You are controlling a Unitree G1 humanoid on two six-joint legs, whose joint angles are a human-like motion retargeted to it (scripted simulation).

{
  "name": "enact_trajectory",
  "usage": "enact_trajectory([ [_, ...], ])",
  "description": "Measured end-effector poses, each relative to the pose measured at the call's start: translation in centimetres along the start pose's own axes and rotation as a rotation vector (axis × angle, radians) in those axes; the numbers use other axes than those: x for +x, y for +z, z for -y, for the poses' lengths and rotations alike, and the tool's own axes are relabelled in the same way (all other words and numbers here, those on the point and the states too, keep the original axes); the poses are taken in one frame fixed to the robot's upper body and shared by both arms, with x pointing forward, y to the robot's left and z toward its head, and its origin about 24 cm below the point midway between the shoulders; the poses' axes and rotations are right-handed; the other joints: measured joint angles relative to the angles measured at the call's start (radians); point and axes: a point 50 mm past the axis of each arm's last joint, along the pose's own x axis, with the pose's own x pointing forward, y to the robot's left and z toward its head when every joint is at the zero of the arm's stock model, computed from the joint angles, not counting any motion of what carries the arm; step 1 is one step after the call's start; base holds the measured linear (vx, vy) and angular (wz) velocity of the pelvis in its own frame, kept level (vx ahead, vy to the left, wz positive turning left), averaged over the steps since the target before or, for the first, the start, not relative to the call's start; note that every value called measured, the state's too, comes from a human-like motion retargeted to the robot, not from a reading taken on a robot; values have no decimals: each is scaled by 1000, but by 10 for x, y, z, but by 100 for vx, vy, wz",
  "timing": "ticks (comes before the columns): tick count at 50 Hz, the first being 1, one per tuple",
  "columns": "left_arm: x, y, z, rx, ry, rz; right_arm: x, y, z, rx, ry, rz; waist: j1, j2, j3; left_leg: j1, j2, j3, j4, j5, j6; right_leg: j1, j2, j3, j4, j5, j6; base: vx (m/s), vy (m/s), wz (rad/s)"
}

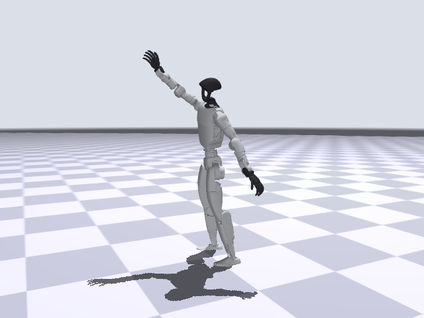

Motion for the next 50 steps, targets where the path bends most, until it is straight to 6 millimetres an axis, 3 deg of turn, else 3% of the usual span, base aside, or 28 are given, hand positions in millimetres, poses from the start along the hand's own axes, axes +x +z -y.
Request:
enact_trajectory([
  [4, -1, 24, 6, -280, -33, 25, -27, 27, -79, -224, 275, 143, 115, 10, 26, -27, -5, -48, 8, 4, 3, 6, -8, -46, -1, -7, -19, -1, 2, 62],
  [8, -12, 52, 45, -544, -183, 14, -65, 14, -140, -536, 534, 227, 232, 22, 67, -55, -15, -103, 19, 10, 14, 16, -17, -96, -4, -13, -36, -2, 1, 69],
  [10, -23, 67, 72, -675, -292, -5, -86, -8, -160, -702, 651, 239, 290, 28, 90, -70, -22, -133, 24, 14, 22, 23, -23, -124, -6, -16, -42, -3, 1, 78],
  [13, -44, 89, 110, -860, -482, -45, -119, -57, -176, -909, 824, 192, 366, 39, 123, -89, -37, -182, 27, 25, 32, 37, -34, -172, -10, -21, -51, -3, 1, 86],
  [15, -59, 101, 131, -960, -608, -69, -144, -98, -178, -1005, 940, 112, 408, 50, 142, -100, -48, -216, 26, 35, 37, 48, -41, -207, -12, -25, -56, -3, 2, 93],
  [18, -75, 118, 146, -1054, -748, -73, -187, -165, -164, -1078, 1102, -80, 454, 74, 159, -110, -64, -268, 18, 52, 35, 68, -52, -262, -15, -31, -65, -3, 2, 95],
  [22, -78, 146, 131, -1095, -783, 21, -255, -251, -117, -1137, 1266, -388, 487, 122, 158, -114, -82, -328, -1, 77, 20, 95, -63, -328, -14, -41, -74, -2, 2, 85],
  [25, -72, 180, 93, -1113, -712, 168, -314, -302, -62, -1186, 1358, -618, 491, 166, 137, -111, -90, -359, -17, 93, 3, 111, -68, -364, -11, -49, -78, -1, 1, 59],
  [27, -71, 210, 57, -1131, -641, 295, -356, -327, -20, -1208, 1412, -772, 484, 194, 116, -107, -94, -371, -26, 100, -7, 117, -71, -378, -9, -53, -78, -1, 1, 34],
  [32, -93, 279, -48, -1210, -472, 630, -439, -349, 91, -1241, 1507, -1115, 430, 275, 55, -99, -96, -365, -37, 104, -18, 117, -77, -377, -4, -60, -73, 0, 0, -1],
  [36, -135, 317, -131, -1266, -358, 903, -472, -342, 179, -1279, 1498, -1350, 348, 345, 11, -96, -95, -331, -29, 95, -14, 105, -81, -343, -7, -59, -65, -1, 0, -44],
  [40, -188, 336, -203, -1279, -263, 1167, -469, -323, 265, -1355, 1319, -1598, 231, 424, -20, -93, -91, -279, -13, 81, -9, 88, -81, -292, -14, -52, -60, -2, -1, -67],
  [44, -237, 339, -253, -1230, -180, 1391, -425, -304, 326, -1406, 895, -1755, 73, 511, -29, -86, -83, -220, 2, 66, -13, 70, -78, -232, -22, -43, -54, -3, -2, -77],
  [47, -267, 339, -272, -1163, -118, 1511, -371, -295, 343, -1360, 541, -1705, -56, 581, -19, -77, -74, -173, 8, 57, -18, 55, -72, -183, -25, -35, -48, -3, -2, -83],
  [50, -290, 348, -269, -1061, -64, 1592, -315, -290, 337, -1250, 302, -1555, -176, 645, -3, -65, -62, -126, 11, 49, -17, 38, -63, -133, -26, -28, -41, -3, -3, -87],
])
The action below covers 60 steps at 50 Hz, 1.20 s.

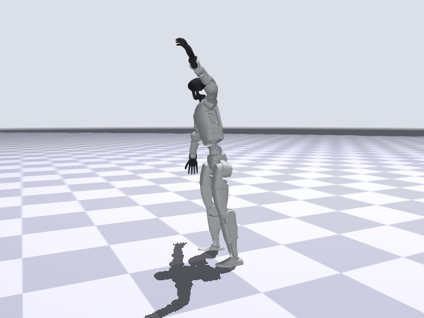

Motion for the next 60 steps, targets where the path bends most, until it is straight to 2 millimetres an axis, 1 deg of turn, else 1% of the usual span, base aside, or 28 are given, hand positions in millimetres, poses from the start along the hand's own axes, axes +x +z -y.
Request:
enact_trajectory([
  [1, 5, 0, 31, 20, -45, 3, -1, 3, 11, 81, -27, 14, -7, 9, -2, 8, 6, 17, 1, -3, 2, -3, 5, 19, 0, 3, 2, -4, -4, -94],
  [2, 10, 12, 67, 50, -106, 30, -1, 3, 16, 153, -38, 23, -12, 5, -6, 14, 11, 35, 1, -6, 5, -8, 10, 38, 0, 5, 3, -4, -4, -97],
  [3, 14, 33, 106, 94, -182, 77, 0, -5, 9, 211, -17, 21, -13, -25, -14, 16, 14, 52, 0, -7, 8, -18, 13, 57, 1, 9, 5, -4, -5, -96],
  [5, 12, 65, 156, 217, -291, 164, 0, 0, -11, 289, 41, 61, -52, -73, -9, 22, 21, 86, -3, -10, 18, -36, 21, 95, 4, 15, 8, -4, -5, -92],
  [8, -8, 54, 210, 419, -440, 200, -4, 27, -31, 353, 128, 158, -136, -105, 9, 35, 31, 131, -6, -13, 34, -59, 34, 146, 10, 24, 17, -4, -5, -87],
  [10, -27, 31, 243, 568, -551, 203, -9, 45, -43, 405, 187, 210, -187, -126, 22, 44, 37, 161, -9, -15, 44, -72, 44, 179, 14, 32, 26, -4, -5, -85],
  [14, -86, -44, 295, 811, -823, 134, -17, 73, -53, 584, 268, 271, -266, -169, 39, 64, 49, 217, -13, -19, 57, -91, 63, 239, 15, 50, 51, -4, -4, -78],
  [17, -145, -107, 314, 887, -1032, 14, -21, 92, -44, 764, 280, 307, -305, -208, 47, 76, 55, 255, -13, -23, 62, -99, 75, 276, 10, 66, 76, -3, -3, -66],
  [19, -188, -146, 316, 886, -1144, -98, -24, 103, -30, 879, 257, 341, -320, -238, 49, 82, 62, 276, -12, -24, 61, -102, 87, 294, 4, 78, 88, -2, -7, -56],
  [23, -272, -215, 292, 813, -1251, -374, -34, 124, 18, 1066, 143, 445, -322, -296, 51, 88, 96, 307, -8, -24, 45, -103, 129, 315, -14, 99, 89, -2, -13, -41],
  [25, -315, -243, 268, 749, -1231, -547, -43, 134, 51, 1139, 49, 514, -312, -320, 48, 89, 109, 316, -7, -25, 37, -101, 145, 318, -24, 108, 89, -1, -10, -21],
  [27, -357, -268, 236, 691, -1169, -743, -55, 142, 86, 1203, -50, 587, -296, -348, 44, 88, 119, 317, -8, -25, 31, -100, 157, 315, -31, 113, 89, 0, -6, -5],
  [31, -436, -301, 147, 652, -983, -1169, -91, 155, 154, 1312, -228, 742, -247, -405, 31, 86, 127, 304, -15, -25, 27, -95, 163, 297, -36, 115, 89, 1, 1, 12],
  [33, -469, -308, 93, 690, -890, -1369, -114, 161, 187, 1350, -295, 829, -213, -435, 24, 83, 125, 289, -19, -27, 28, -92, 159, 282, -34, 110, 89, 3, 5, 38],
  [35, -494, -308, 34, 763, -804, -1543, -142, 166, 218, 1374, -351, 923, -172, -464, 18, 80, 121, 270, -21, -28, 32, -89, 151, 264, -29, 103, 89, 3, 8, 50],
  [37, -504, -303, -22, 861, -715, -1671, -174, 171, 247, 1380, -402, 1027, -121, -493, 16, 74, 115, 246, -22, -29, 37, -85, 140, 242, -20, 94, 89, 4, 9, 59],
  [39, -500, -295, -72, 965, -605, -1742, -208, 174, 272, 1368, -455, 1139, -59, -522, 18, 67, 108, 221, -21, -30, 41, -82, 127, 218, -11, 83, 89, 4, 9, 66],
  [42, -469, -285, -125, 1078, -385, -1729, -260, 175, 300, 1309, -542, 1303, 53, -564, 34, 53, 97, 179, -16, -30, 46, -76, 107, 178, 5, 68, 89, 4, 9, 74],
  [44, -437, -283, -141, 1088, -213, -1649, -288, 178, 308, 1226, -602, 1397, 137, -593, 55, 43, 88, 149, -12, -30, 48, -72, 92, 149, 15, 57, 89, 3, 9, 78],
  [45, -420, -283, -145, 1074, -129, -1598, -301, 180, 310, 1172, -633, 1437, 180, -607, 67, 38, 83, 134, -9, -30, 49, -69, 85, 135, 19, 52, 89, 3, 9, 80],
  [47, -388, -286, -141, 996, -1, -1493, -319, 187, 307, 1022, -702, 1488, 270, -630, 95, 27, 75, 105, -4, -30, 49, -63, 72, 106, 27, 42, 86, 2, 7, 79],
  [50, -355, -295, -114, 829, 76, -1381, -333, 201, 295, 725, -824, 1498, 406, -654, 143, 9, 67, 61, 2, -28, 46, -54, 61, 63, 34, 28, 70, 1, 4, 77],
  [53, -346, -309, -64, 627, 15, -1356, -333, 217, 277, 369, -958, 1427, 550, -656, 201, -4, 57, 21, 8, -26, 49, -40, 51, 25, 36, 18, 47, 1, 4, 72],
  [56, -358, -319, -13, 407, -88, -1396, -315, 236, 248, 45, -995, 1345, 684, -648, 250, -14, 45, -18, 10, -20, 55, -24, 41, -12, 33, 11, 22, 0, 4, 68],
  [57, -362, -320, -4, 341, -103, -1417, -299, 247, 229, -42, -957, 1317, 713, -655, 256, -15, 41, -30, 10, -18, 56, -16, 38, -23, 31, 9, 14, 1, 3, 66],
  [58, -364, -319, -11, 294, -81, -1438, -284, 275, 188, -128, -867, 1329, 717, -679, 244, -12, 35, -42, 9, -16, 57, -5, 34, -35, 28, 8, 7, 1, 3, 73],
  [59, -387, -317, -25, 221, -15, -1508, -294, 318, 133, -218, -748, 1392, 661, -668, 202, -16, 30, -58, 8, -12, 57, 2, 30, -51, 25, 6, 0, 0, 3, 84],
  [60, -420, -313, -45, 138, 90, -1592, -353, 359, 86, -350, -725, 1515, 576, -640, 146, -24, 26, -76, 6, -6, 57, 6, 27, -70, 23, 5, -6, -1, 3, 93],
])
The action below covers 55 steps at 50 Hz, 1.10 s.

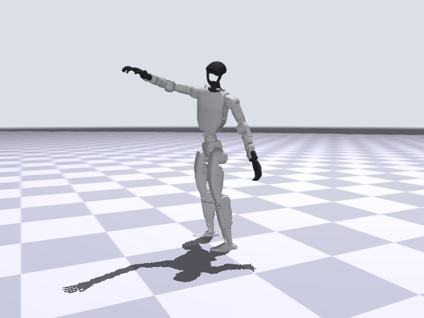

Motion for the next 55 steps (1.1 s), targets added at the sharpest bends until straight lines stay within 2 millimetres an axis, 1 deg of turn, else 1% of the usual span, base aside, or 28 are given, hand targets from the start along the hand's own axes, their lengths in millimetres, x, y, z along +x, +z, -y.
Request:
enact_trajectory([
  [2, -4, -34, 16, -105, -79, -91, 7, 40, -26, -22, 134, 79, -3, 60, 1, -11, -9, -33, -1, 9, -3, 11, -6, -34, -3, -3, -10, -1, 3, 90],
  [3, -5, -41, 22, -131, -105, -114, 4, 48, -44, -19, 207, 91, 11, 80, 7, -15, -14, -48, -2, 13, -5, 17, -9, -49, -4, -4, -14, -1, 3, 85],
  [5, -6, -45, 26, -155, -118, -125, -7, 55, -85, 0, 358, 91, 38, 111, 19, -20, -24, -79, -6, 23, -12, 30, -14, -81, -7, -7, -21, -1, 2, 84],
  [7, -4, -32, 21, -158, -85, -89, -25, 52, -128, 32, 508, 60, 63, 137, 26, -24, -33, -108, -13, 35, -21, 44, -20, -113, -9, -10, -25, -1, 1, 84],
  [10, 0, 8, 4, -176, -9, 20, -64, 40, -191, 80, 729, -19, 90, 174, 24, -28, -46, -149, -28, 53, -36, 60, -27, -159, -10, -16, -28, -1, 1, 78],
  [13, -2, 65, -15, -222, 47, 165, -115, 22, -244, 113, 945, -116, 99, 215, 8, -29, -55, -181, -48, 72, -51, 71, -32, -196, -8, -21, -30, -1, 1, 62],
  [16, -15, 129, -36, -268, 87, 328, -172, 5, -285, 128, 1147, -205, 90, 259, -19, -27, -60, -199, -67, 88, -60, 76, -36, -219, -6, -25, -30, -1, 1, 39],
  [18, -32, 175, -50, -295, 113, 451, -212, -5, -306, 136, 1262, -256, 74, 286, -42, -25, -63, -203, -80, 97, -63, 76, -39, -226, -6, -27, -29, -1, 0, 10],
  [21, -69, 240, -69, -350, 141, 661, -271, -22, -325, 149, 1383, -326, 36, 329, -79, -22, -66, -194, -90, 102, -64, 72, -44, -220, -10, -27, -27, 0, 0, -7],
  [23, -102, 280, -80, -398, 143, 814, -308, -34, -331, 164, 1434, -382, 2, 359, -105, -20, -67, -180, -91, 102, -63, 67, -46, -207, -14, -26, -25, 0, 1, -36],
  [25, -140, 316, -88, -445, 127, 975, -343, -49, -333, 184, 1468, -457, -42, 388, -129, -19, -68, -160, -86, 97, -63, 61, -49, -187, -19, -23, -24, 0, 1, -52],
  [27, -185, 348, -95, -474, 100, 1137, -376, -66, -329, 209, 1486, -560, -96, 418, -151, -18, -68, -134, -78, 90, -65, 53, -51, -161, -25, -19, -23, 1, 0, -65],
  [29, -235, 374, -101, -472, 81, 1296, -403, -88, -321, 232, 1484, -690, -161, 448, -169, -16, -68, -105, -66, 80, -70, 45, -53, -132, -30, -14, -22, 2, 0, -76],
  [30, -261, 384, -104, -462, 77, 1375, -415, -99, -316, 241, 1474, -762, -197, 463, -176, -15, -67, -89, -60, 75, -72, 41, -54, -116, -32, -12, -20, 2, 0, -82],
  [32, -315, 399, -110, -406, 99, 1524, -429, -124, -302, 254, 1419, -915, -282, 495, -183, -12, -63, -56, -48, 63, -79, 31, -54, -82, -34, -8, -16, 3, 0, -87],
  [35, -391, 408, -112, -261, 178, 1721, -428, -161, -279, 262, 1254, -1122, -428, 543, -179, -1, -55, -3, -34, 45, -87, 15, -53, -26, -32, -3, -5, 3, -1, -94],
  [37, -438, 409, -106, -117, 273, 1824, -410, -179, -267, 283, 1093, -1220, -529, 564, -157, 12, -47, 36, -27, 32, -89, 5, -49, 16, -27, -2, 3, 3, -1, -105],
  [38, -469, 411, -91, -26, 316, 1880, -404, -182, -265, 311, 1019, -1268, -570, 556, -143, 22, -42, 56, -24, 25, -88, 2, -46, 39, -24, -2, 7, 3, -1, -114],
  [39, -486, 415, -64, 80, 329, 1923, -402, -191, -257, 328, 937, -1325, -589, 556, -146, 32, -38, 78, -24, 19, -86, -4, -43, 63, -21, 0, 10, 3, -1, -120],
  [40, -491, 419, -31, 190, 319, 1951, -403, -203, -246, 337, 849, -1384, -598, 562, -157, 40, -34, 100, -24, 14, -83, -11, -40, 88, -19, 1, 14, 3, -1, -123],
  [42, -480, 419, 3, 417, 378, 1945, -376, -221, -227, 364, 678, -1401, -661, 600, -158, 55, -25, 144, -25, 3, -73, -28, -31, 137, -14, 5, 23, 3, -1, -124],
  [43, -472, 417, 23, 521, 390, 1952, -361, -226, -220, 414, 580, -1399, -689, 612, -160, 62, -21, 167, -26, -2, -68, -38, -27, 162, -12, 9, 32, 2, -2, -127],
  [45, -452, 413, 55, 771, 461, 1926, -330, -228, -211, 509, 449, -1356, -753, 631, -157, 76, -15, 214, -27, -11, -57, -58, -17, 213, -8, 15, 45, 1, -1, -130],
  [46, -441, 410, 68, 907, 505, 1899, -314, -225, -210, 561, 422, -1318, -788, 636, -151, 82, -11, 237, -27, -16, -50, -67, -11, 239, -7, 19, 48, 1, -1, -129],
  [48, -418, 405, 90, 1161, 585, 1833, -284, -213, -212, 667, 400, -1234, -861, 638, -135, 96, -5, 281, -27, -24, -39, -82, 0, 288, -5, 28, 53, -1, -1, -124],
  [50, -397, 399, 106, 1367, 640, 1761, -259, -195, -219, 770, 419, -1150, -936, 621, -113, 110, -1, 322, -25, -32, -30, -94, 11, 333, -6, 39, 61, -2, -1, -115],
  [52, -377, 394, 116, 1496, 656, 1697, -242, -173, -231, 872, 450, -1093, -1008, 582, -88, 122, 2, 359, -23, -38, -24, -102, 21, 371, -9, 51, 71, -4, -1, -102],
  [55, -346, 388, 125, 1577, 613, 1606, -229, -143, -250, 1041, 468, -1081, -1105, 494, -54, 139, 5, 403, -19, -44, -20, -108, 32, 417, -15, 70, 92, -6, -2, -80],
])
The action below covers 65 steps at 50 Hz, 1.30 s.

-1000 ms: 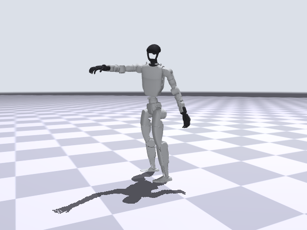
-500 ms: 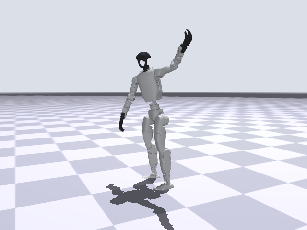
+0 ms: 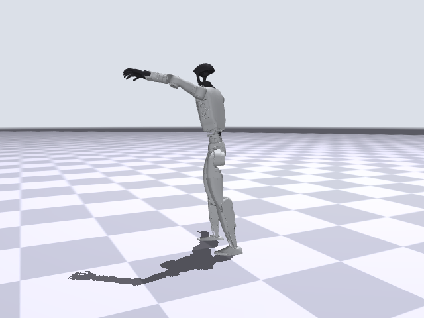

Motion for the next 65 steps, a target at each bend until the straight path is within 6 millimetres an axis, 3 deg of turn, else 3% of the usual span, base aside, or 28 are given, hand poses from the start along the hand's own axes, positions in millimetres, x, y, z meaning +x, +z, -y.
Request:
enact_trajectory([
  [5, -1, -17, 5, -131, -93, -78, 1, -9, -50, 496, 58, -104, -99, -230, 89, 7, 33, 40, 9, 5, -22, -6, 47, 34, -12, 33, 3, -9, -12, -44],
  [10, -7, -44, 20, -287, -265, -211, -1, -19, -58, 1069, -35, -249, -129, -471, 141, 3, 48, 43, 16, 11, -32, 0, 65, 33, -27, 57, 3, -9, -6, -5],
  [13, -12, -55, 28, -350, -363, -269, 0, -11, -25, 1384, -130, -205, -108, -551, 156, -23, 53, 32, 16, 15, -28, -15, 67, 21, -37, 69, 3, -3, 1, 11],
  [18, -18, -67, 33, -456, -429, -325, -11, 37, 73, 1875, -222, 164, -20, -584, 175, -127, 70, -2, 27, 22, -11, -94, 76, -12, -49, 87, 3, -2, 2, 30],
  [20, -31, -87, 41, -521, -428, -403, -25, 58, 112, 2022, -217, 361, 19, -596, 177, -166, 81, -18, 35, 23, -5, -121, 84, -27, -50, 92, 3, 1, 1, 31],
  [22, -67, -127, 67, -589, -459, -564, -42, 78, 143, 2068, -200, 535, 35, -605, 121, -210, 100, -37, 51, 18, -2, -146, 97, -47, -55, 96, 3, 5, 0, 30],
  [23, -111, -155, 99, -596, -532, -697, -47, 86, 149, 2012, -192, 583, 11, -606, 17, -237, 112, -46, 68, 10, -2, -159, 105, -56, -60, 98, 3, 10, -3, 17],
  [24, -217, -194, 164, -542, -626, -964, -53, 110, 144, 1857, -145, 629, -24, -593, -133, -212, 97, -38, 66, 5, -2, -139, 90, -49, -59, 91, 3, 13, -6, -3],
  [25, -335, -130, 285, -612, -890, -1079, -58, 139, 130, 1654, -76, 665, -63, -573, -305, -161, 68, -21, 55, 2, -2, -102, 64, -33, -56, 79, 3, 12, -4, -20],
  [26, -369, -43, 358, -691, -972, -1159, -110, 191, 176, 1535, -106, 914, 109, -504, -225, -95, 59, -15, 18, 12, -3, -54, 63, -30, -54, 71, 3, 9, 0, -21],
  [27, -361, 34, 390, -716, -1026, -1111, -161, 227, 207, 1429, -137, 1112, 248, -457, -161, -48, 54, -12, -6, 19, -5, -19, 63, -30, -52, 64, 3, 6, 4, -6],
  [29, -375, 36, 392, -722, -1017, -1237, -213, 256, 225, 1288, -139, 1289, 381, -457, -113, -37, 58, -21, -4, 14, -9, -3, 63, -41, -50, 57, 3, 6, 3, 21],
  [32, -388, 3, 383, -689, -940, -1384, -259, 282, 223, 1053, -138, 1430, 526, -490, -75, -39, 54, -50, -1, 11, -13, 11, 52, -71, -43, 42, 3, 7, 5, 54],
  [35, -375, -33, 370, -701, -800, -1452, -285, 299, 210, 815, -169, 1495, 658, -531, -38, -49, 40, -93, 3, 8, -10, 23, 28, -112, -31, 21, 3, 7, 8, 78],
  [38, -346, -56, 359, -784, -633, -1457, -293, 309, 191, 569, -248, 1509, 787, -566, 4, -62, 24, -145, 6, 8, -4, 34, 2, -161, -14, -3, -2, 7, 8, 91],
  [43, -292, -60, 349, -984, -447, -1362, -278, 320, 150, 37, -485, 1436, 1008, -592, 78, -83, 17, -226, 17, 11, -5, 54, -15, -240, 16, -44, -35, 5, 1, 86],
  [45, -292, -62, 349, -1025, -423, -1360, -250, 335, 103, -215, -524, 1371, 1056, -589, 74, -74, 15, -252, 23, 9, -7, 81, -19, -267, 21, -59, -45, 3, 0, 76],
  [46, -326, -59, 355, -1049, -444, -1442, -243, 364, 45, -327, -446, 1366, 1002, -560, 18, -90, 9, -268, 20, 14, -6, 73, -26, -283, 24, -63, -49, 3, 0, 84],
  [47, -356, -49, 361, -1085, -469, -1515, -272, 395, -3, -490, -443, 1425, 966, -519, -21, -103, 5, -284, 20, 19, -6, 68, -31, -299, 26, -68, -54, 2, 1, 91],
  [48, -376, -22, 373, -1159, -520, -1561, -296, 411, -34, -628, -459, 1456, 965, -457, -22, -113, 2, -301, 23, 21, -6, 70, -33, -316, 27, -72, -59, 1, 1, 87],
  [49, -385, -5, 378, -1211, -551, -1583, -301, 416, -51, -730, -476, 1445, 985, -428, -17, -120, -1, -315, 25, 23, -7, 74, -36, -330, 26, -75, -65, 1, 1, 80],
  [50, -389, 6, 382, -1254, -574, -1591, -294, 414, -64, -810, -475, 1409, 1015, -414, -9, -125, -5, -327, 26, 26, -8, 78, -40, -343, 25, -78, -71, 1, 0, 73],
  [53, -405, 34, 390, -1369, -642, -1666, -253, 397, -103, -965, -383, 1266, 1091, -380, 6, -135, -17, -365, 28, 35, -11, 98, -49, -382, 18, -84, -91, 1, 0, 72],
  [57, -437, 54, 391, -1471, -698, -1859, -182, 346, -148, -1048, -147, 1034, 1160, -335, 9, -147, -34, -419, 23, 53, -21, 125, -60, -440, 6, -90, -116, 0, -1, 77],
  [61, -465, 48, 384, -1458, -675, -2074, -111, 267, -173, -1101, 76, 768, 1197, -277, -3, -155, -48, -474, 9, 77, -36, 149, -67, -500, 1, -97, -131, -2, -1, 78],
  [65, -468, 12, 372, -1366, -511, -2221, -55, 168, -174, -1128, 209, 512, 1205, -210, -24, -158, -58, -521, -12, 102, -51, 168, -71, -554, 0, -105, -138, -2, -2, 68],
])
